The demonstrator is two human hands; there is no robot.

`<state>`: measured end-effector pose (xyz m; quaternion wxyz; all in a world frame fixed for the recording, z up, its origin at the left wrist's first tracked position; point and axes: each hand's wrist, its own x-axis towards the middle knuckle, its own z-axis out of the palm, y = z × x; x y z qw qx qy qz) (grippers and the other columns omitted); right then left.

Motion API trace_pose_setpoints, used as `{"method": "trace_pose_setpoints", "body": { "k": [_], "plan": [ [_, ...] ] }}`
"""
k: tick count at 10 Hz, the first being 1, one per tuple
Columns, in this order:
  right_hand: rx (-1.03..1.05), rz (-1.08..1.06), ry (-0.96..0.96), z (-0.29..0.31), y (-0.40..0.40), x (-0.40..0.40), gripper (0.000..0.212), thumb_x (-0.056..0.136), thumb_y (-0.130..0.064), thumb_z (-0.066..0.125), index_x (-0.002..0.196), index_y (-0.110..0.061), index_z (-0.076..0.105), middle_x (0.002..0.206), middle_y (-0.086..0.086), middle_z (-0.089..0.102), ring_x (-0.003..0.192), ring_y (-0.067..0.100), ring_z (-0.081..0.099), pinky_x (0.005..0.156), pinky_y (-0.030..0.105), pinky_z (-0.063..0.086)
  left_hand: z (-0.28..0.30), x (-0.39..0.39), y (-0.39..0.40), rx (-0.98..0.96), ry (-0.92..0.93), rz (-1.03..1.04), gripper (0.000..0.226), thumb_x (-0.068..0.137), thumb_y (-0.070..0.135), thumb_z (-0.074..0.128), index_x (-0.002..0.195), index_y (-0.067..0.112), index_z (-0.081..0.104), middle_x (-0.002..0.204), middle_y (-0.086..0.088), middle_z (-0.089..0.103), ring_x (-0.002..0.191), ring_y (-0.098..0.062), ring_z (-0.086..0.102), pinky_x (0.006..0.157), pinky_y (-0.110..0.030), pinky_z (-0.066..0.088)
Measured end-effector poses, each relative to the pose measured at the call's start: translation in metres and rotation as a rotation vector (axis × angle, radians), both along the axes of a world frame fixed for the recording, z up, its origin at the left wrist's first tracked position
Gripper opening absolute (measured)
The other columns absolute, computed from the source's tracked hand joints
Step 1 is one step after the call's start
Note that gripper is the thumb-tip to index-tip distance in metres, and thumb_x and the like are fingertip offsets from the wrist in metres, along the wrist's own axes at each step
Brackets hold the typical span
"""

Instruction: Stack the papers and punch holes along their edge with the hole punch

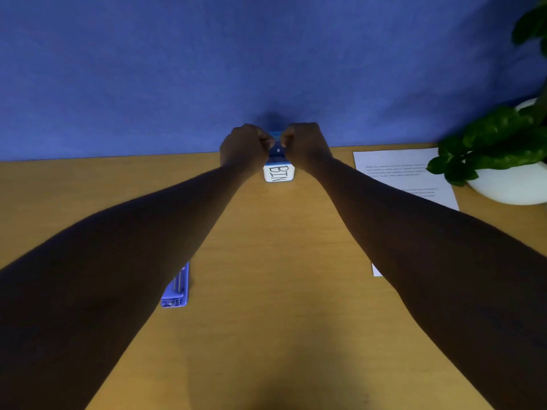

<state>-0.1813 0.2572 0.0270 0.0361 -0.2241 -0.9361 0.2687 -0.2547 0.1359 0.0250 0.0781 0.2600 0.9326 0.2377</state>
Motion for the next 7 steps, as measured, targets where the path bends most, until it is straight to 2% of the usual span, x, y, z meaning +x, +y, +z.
{"method": "trace_pose_setpoints", "body": {
  "k": [1, 2, 3, 4, 5, 6, 7],
  "plan": [
    [-0.008, -0.054, 0.056, 0.0, 0.003, 0.0, 0.008, 0.089, -0.009, 0.064, 0.092, -0.004, 0.07, 0.09, 0.011, 0.07, 0.083, 0.022, 0.066, 0.066, 0.025, 0.048, 0.001, 0.0, 0.003, -0.001, -0.003, 0.021, 0.021, 0.086, 0.037, 0.065, 0.097, 0.026, 0.079, 0.101, 0.006, 0.076, 0.093, -0.017, 0.069, 0.077, -0.034, 0.057],
    [-0.023, -0.05, 0.094, 0.001, 0.003, 0.0, 0.007, 0.087, -0.007, 0.064, 0.089, -0.003, 0.069, 0.089, 0.012, 0.07, 0.081, 0.023, 0.066, 0.07, 0.03, 0.054, 0.001, 0.002, 0.006, 0.003, -0.036, 0.052, 0.026, 0.079, 0.045, 0.07, 0.092, 0.025, 0.079, 0.096, 0.005, 0.076, 0.09, -0.017, 0.069, 0.076, -0.035, 0.058],
    [-0.003, -0.003, 0.112, 0.004, 0.0, 0.002, 0.01, 0.087, -0.009, 0.064, 0.09, -0.002, 0.07, 0.091, 0.013, 0.071, 0.085, 0.023, 0.065, 0.071, 0.029, 0.051, 0.003, 0.005, 0.008, -0.032, -0.039, 0.057, 0.028, 0.081, 0.041, 0.064, 0.098, 0.024, 0.078, 0.097, 0.002, 0.076, 0.09, -0.019, 0.07, 0.073, -0.033, 0.058],
    [0.006, 0.009, 0.129, 0.002, -0.001, 0.005, 0.012, 0.088, -0.013, 0.063, 0.087, -0.001, 0.067, 0.09, 0.014, 0.066, 0.08, 0.021, 0.06, 0.065, 0.026, 0.045, 0.003, 0.009, 0.007, -0.045, -0.006, 0.047, 0.03, 0.083, 0.042, 0.062, 0.099, 0.02, 0.076, 0.095, 0.001, 0.074, 0.088, -0.02, 0.068, 0.072, -0.035, 0.058],
    [0.003, 0.019, 0.11, 0.004, -0.003, 0.007, 0.01, 0.088, -0.01, 0.061, 0.092, -0.002, 0.066, 0.096, 0.015, 0.065, 0.086, 0.025, 0.061, 0.072, 0.032, 0.052, 0.005, 0.012, 0.005, -0.025, -0.017, 0.058, 0.025, 0.083, 0.039, 0.064, 0.096, 0.021, 0.074, 0.098, 0.002, 0.072, 0.09, -0.019, 0.066, 0.072, -0.034, 0.056],
    [0.023, 0.036, 0.145, 0.008, -0.007, 0.014, 0.014, 0.089, -0.01, 0.058, 0.098, -0.004, 0.067, 0.102, 0.013, 0.064, 0.097, 0.026, 0.059, 0.078, 0.037, 0.053, 0.007, 0.015, 0.002, 0.006, -0.014, 0.017, 0.021, 0.089, 0.028, 0.059, 0.104, 0.023, 0.073, 0.109, 0.001, 0.069, 0.097, -0.019, 0.065, 0.071, -0.03, 0.049],
    [0.105, 0.041, 0.194, 0.011, -0.013, 0.025, 0.028, 0.089, -0.019, 0.06, 0.114, -0.008, 0.063, 0.116, 0.01, 0.063, 0.108, 0.026, 0.055, 0.084, 0.038, 0.052, 0.009, 0.022, -0.002, 0.049, 0.016, 0.014, 0.026, 0.089, 0.027, 0.062, 0.114, 0.022, 0.068, 0.119, -0.002, 0.062, 0.103, -0.022, 0.063, 0.078, -0.033, 0.052]
  ]
}}
